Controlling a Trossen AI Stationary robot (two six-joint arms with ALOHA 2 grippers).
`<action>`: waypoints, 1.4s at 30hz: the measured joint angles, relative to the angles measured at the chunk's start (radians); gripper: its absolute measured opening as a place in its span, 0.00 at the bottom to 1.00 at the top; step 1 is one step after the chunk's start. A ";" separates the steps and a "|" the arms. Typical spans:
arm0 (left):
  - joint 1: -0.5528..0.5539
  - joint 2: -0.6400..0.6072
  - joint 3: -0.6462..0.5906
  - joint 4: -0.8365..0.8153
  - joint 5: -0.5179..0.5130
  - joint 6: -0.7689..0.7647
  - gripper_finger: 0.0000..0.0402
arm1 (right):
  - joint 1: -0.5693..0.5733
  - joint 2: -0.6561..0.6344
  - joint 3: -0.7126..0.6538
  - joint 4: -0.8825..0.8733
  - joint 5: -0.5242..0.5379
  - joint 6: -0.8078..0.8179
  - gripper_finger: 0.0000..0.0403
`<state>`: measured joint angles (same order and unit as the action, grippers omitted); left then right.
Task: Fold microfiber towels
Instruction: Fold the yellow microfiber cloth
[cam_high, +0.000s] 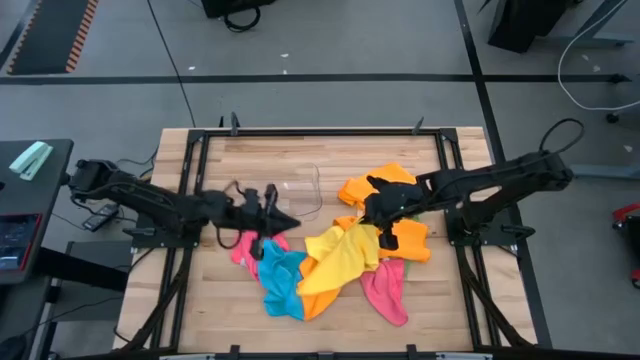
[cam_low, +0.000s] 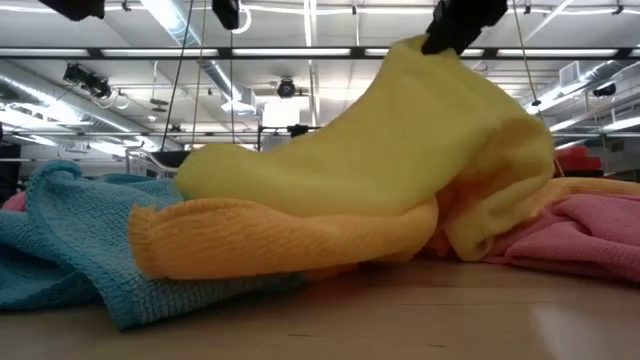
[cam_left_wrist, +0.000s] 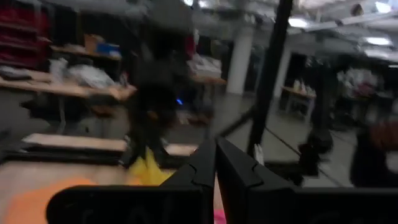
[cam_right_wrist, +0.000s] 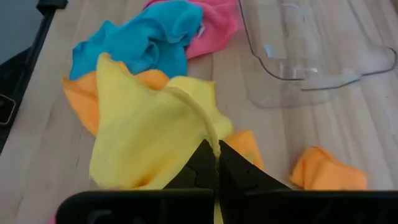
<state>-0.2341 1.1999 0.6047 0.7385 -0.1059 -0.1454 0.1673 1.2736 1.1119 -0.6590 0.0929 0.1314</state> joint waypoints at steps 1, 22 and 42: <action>-0.012 0.021 0.003 -0.014 0.002 -0.003 0.06 | 0.001 0.003 0.020 -0.025 0.000 0.001 0.01; -0.142 0.358 0.013 -0.132 0.007 -0.412 0.30 | 0.155 -0.002 0.062 -0.093 -0.019 0.079 0.02; -0.135 0.535 0.203 -0.371 0.093 -0.473 0.39 | 0.233 -0.005 0.079 -0.092 0.011 0.067 0.02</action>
<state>-0.3695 1.7351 0.8075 0.3677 -0.0128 -0.6181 0.4000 1.2686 1.1912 -0.7512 0.1041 0.1982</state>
